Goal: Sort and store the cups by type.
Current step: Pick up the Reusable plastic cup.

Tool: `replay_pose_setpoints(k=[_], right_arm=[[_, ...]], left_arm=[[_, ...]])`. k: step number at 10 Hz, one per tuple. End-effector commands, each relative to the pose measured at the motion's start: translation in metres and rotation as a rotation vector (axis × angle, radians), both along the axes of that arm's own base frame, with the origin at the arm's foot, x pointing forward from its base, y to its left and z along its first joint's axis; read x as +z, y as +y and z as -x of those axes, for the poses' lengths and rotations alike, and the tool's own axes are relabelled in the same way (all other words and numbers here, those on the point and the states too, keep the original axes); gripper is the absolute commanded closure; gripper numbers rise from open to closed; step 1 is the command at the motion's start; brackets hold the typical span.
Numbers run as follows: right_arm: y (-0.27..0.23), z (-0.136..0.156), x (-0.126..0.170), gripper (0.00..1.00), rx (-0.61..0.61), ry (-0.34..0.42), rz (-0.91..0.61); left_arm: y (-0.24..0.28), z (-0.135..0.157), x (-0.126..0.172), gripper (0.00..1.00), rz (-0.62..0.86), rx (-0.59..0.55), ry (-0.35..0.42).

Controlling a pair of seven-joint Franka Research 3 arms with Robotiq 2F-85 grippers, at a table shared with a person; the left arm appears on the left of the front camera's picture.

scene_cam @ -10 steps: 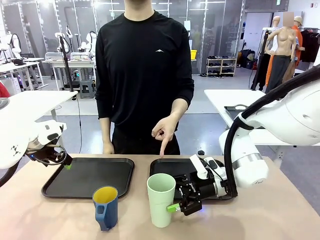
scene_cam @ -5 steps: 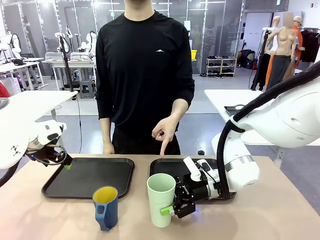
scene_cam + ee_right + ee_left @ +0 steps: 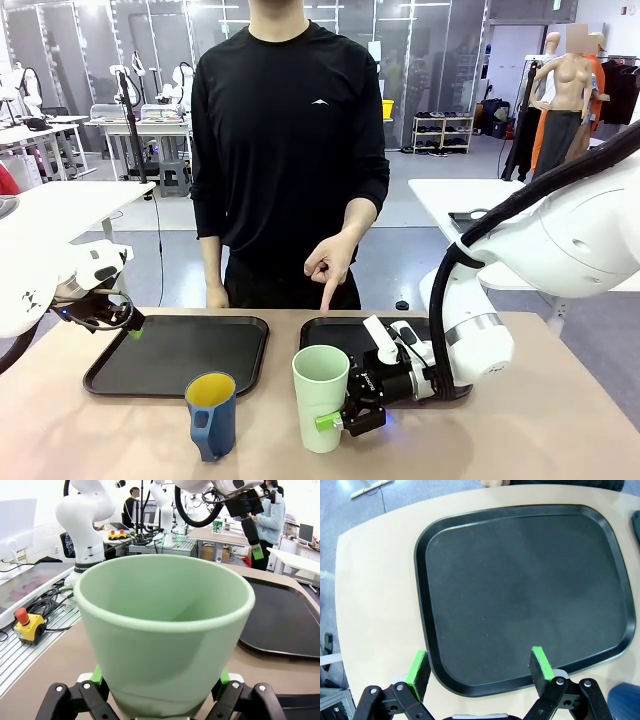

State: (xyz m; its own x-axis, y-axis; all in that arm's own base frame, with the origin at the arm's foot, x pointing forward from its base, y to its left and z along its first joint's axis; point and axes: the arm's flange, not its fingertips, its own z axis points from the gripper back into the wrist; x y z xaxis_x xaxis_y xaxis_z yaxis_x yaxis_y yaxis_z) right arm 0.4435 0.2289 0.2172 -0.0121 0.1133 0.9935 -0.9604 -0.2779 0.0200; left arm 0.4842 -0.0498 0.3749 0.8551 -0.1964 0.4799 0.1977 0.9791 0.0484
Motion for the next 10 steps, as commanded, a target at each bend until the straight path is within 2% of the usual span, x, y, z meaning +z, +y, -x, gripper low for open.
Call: replay_pose_setpoints(k=[1, 3, 6, 10], right_arm=[[0.002, 0.001, -0.003, 0.27, -0.013, -0.025, -0.04], [0.002, 0.001, -0.005, 0.45, -0.01, -0.027, -0.032], [-0.003, 0.01, 0.012, 0.46, -0.041, -0.051, -0.011], [-0.031, 0.043, 0.075, 0.46, -0.046, -0.093, -0.001]], left_arm=[[0.003, -0.001, 0.001, 0.0, -0.002, 0.001, -0.002], [0.003, -0.001, 0.001, 0.0, -0.002, 0.001, -0.002], [0.003, -0.001, 0.001, 0.0, -0.002, 0.001, -0.002], [0.003, -0.001, 0.001, 0.0, -0.002, 0.001, -0.002]])
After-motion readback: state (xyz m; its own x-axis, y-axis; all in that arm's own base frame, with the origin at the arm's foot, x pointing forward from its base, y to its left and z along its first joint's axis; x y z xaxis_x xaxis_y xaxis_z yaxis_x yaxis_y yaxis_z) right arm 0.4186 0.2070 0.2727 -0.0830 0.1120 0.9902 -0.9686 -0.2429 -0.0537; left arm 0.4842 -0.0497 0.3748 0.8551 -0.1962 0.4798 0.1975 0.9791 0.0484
